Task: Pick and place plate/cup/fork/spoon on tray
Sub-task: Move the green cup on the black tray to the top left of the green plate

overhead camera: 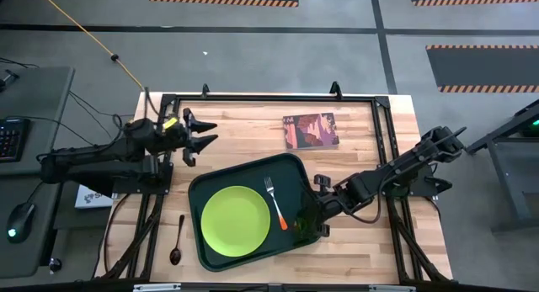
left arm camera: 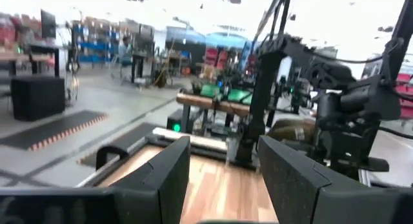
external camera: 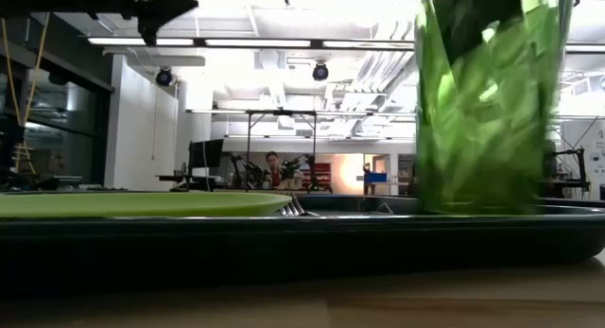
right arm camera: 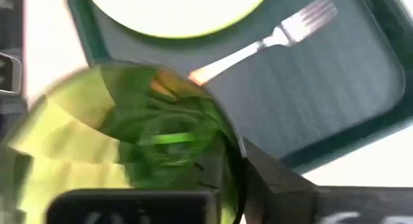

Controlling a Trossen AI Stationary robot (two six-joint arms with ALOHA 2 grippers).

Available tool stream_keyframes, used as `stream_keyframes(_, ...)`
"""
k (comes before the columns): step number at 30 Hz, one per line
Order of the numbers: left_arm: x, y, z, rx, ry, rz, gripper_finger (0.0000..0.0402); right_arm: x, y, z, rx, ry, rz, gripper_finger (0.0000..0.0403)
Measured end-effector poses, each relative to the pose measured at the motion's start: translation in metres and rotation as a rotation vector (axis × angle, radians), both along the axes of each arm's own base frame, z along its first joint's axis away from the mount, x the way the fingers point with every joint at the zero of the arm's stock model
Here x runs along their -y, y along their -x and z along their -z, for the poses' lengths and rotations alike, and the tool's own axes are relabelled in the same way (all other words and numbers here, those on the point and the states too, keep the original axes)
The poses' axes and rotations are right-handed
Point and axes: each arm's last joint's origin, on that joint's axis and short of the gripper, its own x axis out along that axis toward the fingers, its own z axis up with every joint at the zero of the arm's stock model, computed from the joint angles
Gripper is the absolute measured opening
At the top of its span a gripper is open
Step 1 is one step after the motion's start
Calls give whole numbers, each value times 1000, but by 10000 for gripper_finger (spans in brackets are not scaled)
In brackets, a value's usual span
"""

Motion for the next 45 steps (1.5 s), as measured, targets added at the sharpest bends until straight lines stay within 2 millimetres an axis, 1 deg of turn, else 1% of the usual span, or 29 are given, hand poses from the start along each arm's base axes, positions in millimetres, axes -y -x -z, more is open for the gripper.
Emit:
stream_keyframes(3,3,11,-7,65,-21,-1,172,0,-5,-15,37,15,-19,19)
stream_keyframes(7,7,28,-15,144,-39,3,172,-1,-15,-53,185,109,-96,5)
stream_keyframes(9,8,36,-17,167,-44,3,172,4,-21,-71,257,181,-106,7)
stream_keyframes(12,10,43,-16,166,-43,3,172,17,-35,-90,374,259,-118,4)
stream_keyframes(14,11,46,-16,173,-37,5,172,30,-45,-96,439,300,-129,4)
stream_keyframes(16,11,49,-16,177,-38,5,172,44,-61,-96,501,321,-135,3)
stream_keyframes(17,11,49,-15,176,-38,5,172,50,-68,-95,521,327,-149,3)
stream_keyframes(19,11,50,-15,177,-38,6,172,62,-88,-85,553,341,-171,2)
stream_keyframes(21,11,50,-15,175,-37,5,172,73,-110,-69,579,336,-190,2)
stream_keyframes(24,11,50,-15,170,-36,6,172,88,-138,-45,608,336,-168,2)
stream_keyframes(27,11,50,-15,167,-36,6,172,98,-161,-25,643,273,-171,1)
stream_keyframes(32,11,50,-14,162,-34,6,172,107,-195,4,622,201,-139,1)
stream_keyframes(37,11,50,-14,162,-34,7,172,108,-221,16,626,174,-149,1)
stream_keyframes(39,11,50,-14,162,-34,6,172,108,-228,21,580,173,-153,0)
stream_keyframes(43,11,50,-14,159,-33,7,172,107,-238,31,474,161,-156,0)
stream_keyframes(45,11,49,-13,153,-32,7,172,107,-240,31,448,159,-156,0)
